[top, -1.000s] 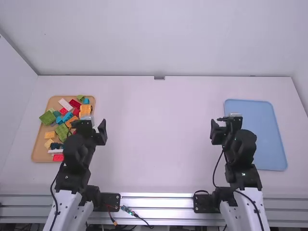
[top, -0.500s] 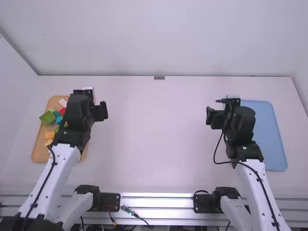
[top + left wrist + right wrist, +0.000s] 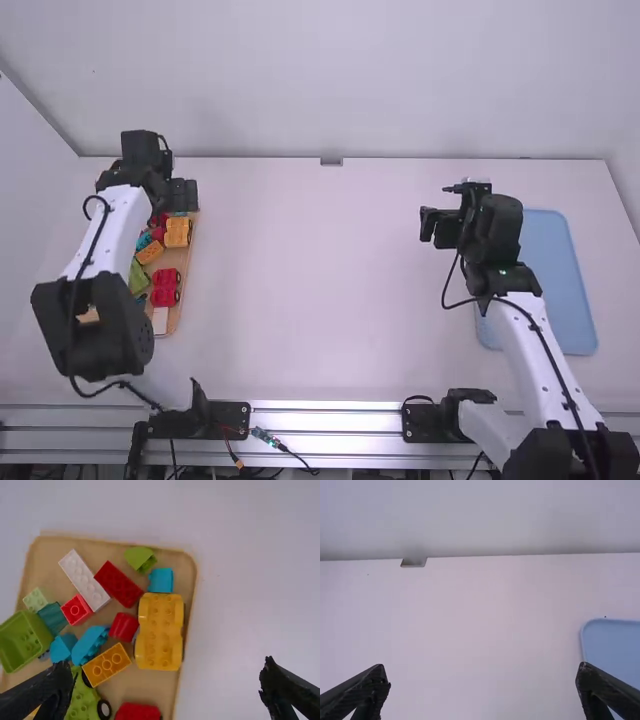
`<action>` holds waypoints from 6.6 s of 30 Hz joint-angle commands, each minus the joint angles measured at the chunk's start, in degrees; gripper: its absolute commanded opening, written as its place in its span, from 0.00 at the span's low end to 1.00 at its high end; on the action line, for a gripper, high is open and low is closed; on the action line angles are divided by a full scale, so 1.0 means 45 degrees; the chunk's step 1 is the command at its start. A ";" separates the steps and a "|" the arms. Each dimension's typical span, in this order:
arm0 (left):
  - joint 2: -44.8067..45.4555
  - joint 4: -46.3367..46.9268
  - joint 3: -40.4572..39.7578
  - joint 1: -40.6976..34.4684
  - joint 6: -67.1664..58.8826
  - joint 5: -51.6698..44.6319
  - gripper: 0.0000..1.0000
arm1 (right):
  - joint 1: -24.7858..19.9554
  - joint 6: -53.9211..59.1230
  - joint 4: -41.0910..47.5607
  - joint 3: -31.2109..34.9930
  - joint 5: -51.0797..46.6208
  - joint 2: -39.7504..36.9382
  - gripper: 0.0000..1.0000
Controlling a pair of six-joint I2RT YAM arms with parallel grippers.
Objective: Assemble lego blocks to make yellow taxi
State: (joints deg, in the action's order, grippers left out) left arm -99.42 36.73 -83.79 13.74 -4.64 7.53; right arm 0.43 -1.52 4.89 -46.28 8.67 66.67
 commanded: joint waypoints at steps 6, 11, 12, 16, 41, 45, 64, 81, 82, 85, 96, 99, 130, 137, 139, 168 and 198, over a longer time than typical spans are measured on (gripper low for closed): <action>-0.2098 0.0495 -0.1248 0.0797 -0.1613 -0.0583 0.99 | 0.0073 0.0005 -0.0044 -0.0559 0.0058 0.0257 0.99; -0.2710 0.0563 -0.1224 0.0787 -0.2200 -0.0884 0.99 | 0.0073 0.0005 -0.0034 -0.0559 0.0063 0.0257 0.99; -0.2905 0.0554 -0.1224 0.0801 -0.2186 -0.0811 0.99 | 0.0073 0.0005 -0.0019 -0.0559 0.0063 0.0257 0.99; -0.3317 0.0549 -0.1200 0.0758 -0.2171 -0.0816 0.99 | 0.0078 0.0005 0.0029 -0.0559 0.0063 0.0262 0.99; -0.3521 -0.2118 0.1642 0.0889 -0.1224 0.0015 1.00 | 0.0073 0.0010 0.0204 -0.0554 0.0058 0.0282 0.99; -0.3521 -0.2832 0.1996 0.0889 -0.1025 -0.0141 0.89 | 0.0073 0.0010 0.0248 -0.0554 0.0053 0.0282 0.99; -0.3521 -0.3619 0.2259 0.0962 -0.0928 -0.0092 0.76 | -0.0024 0.0097 0.0335 -0.0554 0.0058 0.0282 0.99; -0.3531 -0.4279 0.2637 0.0962 -0.1010 -0.0097 0.61 | -0.0024 0.0102 0.0350 -0.0559 0.0049 0.0282 0.99; -0.3531 -0.4289 0.2637 0.0962 -0.1020 -0.0107 0.58 | -0.0024 0.0102 0.0355 -0.0559 0.0049 0.0282 0.99; -0.3531 -0.4255 0.2637 0.0962 -0.1020 -0.0092 0.56 | -0.0034 0.0102 0.0364 -0.0559 0.0049 0.0282 0.99; -0.3531 -0.4337 0.2885 0.0962 -0.0874 0.1195 0.87 | -0.0029 0.0097 0.0398 -0.0554 0.0058 0.0282 0.99; -0.3531 -0.4493 0.2982 0.0962 -0.0933 0.0957 0.84 | 0.0005 0.0107 0.0393 -0.0559 0.0053 0.0282 0.99; -0.3526 -0.4454 0.2234 0.1778 -0.0253 -0.1103 0.84 | 0.0155 0.0384 0.0340 -0.0554 -0.0029 0.0282 0.99; -0.3531 -0.4303 0.2239 0.1923 -0.0665 -0.1049 0.80 | 0.0058 0.0389 0.0345 -0.0559 -0.0015 0.0282 1.00; -0.3531 -0.4274 0.2307 0.1967 -0.0991 -0.1156 0.81 | 0.0063 0.0389 0.0345 -0.0559 0.0039 0.0282 0.99; -0.3531 -0.6368 0.4070 0.1860 -0.2414 -0.1239 0.69 | 0.0058 0.0393 0.0398 -0.0554 0.0053 0.0282 0.99; -0.3531 -0.4211 0.2540 0.1885 -0.0831 -0.1156 0.84 | 0.0063 0.0389 0.0442 -0.0554 0.0053 0.0282 0.99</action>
State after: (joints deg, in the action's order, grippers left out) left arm -114.54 17.37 -71.68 21.91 -7.11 2.13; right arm 0.91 0.25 6.70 -46.54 8.84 67.40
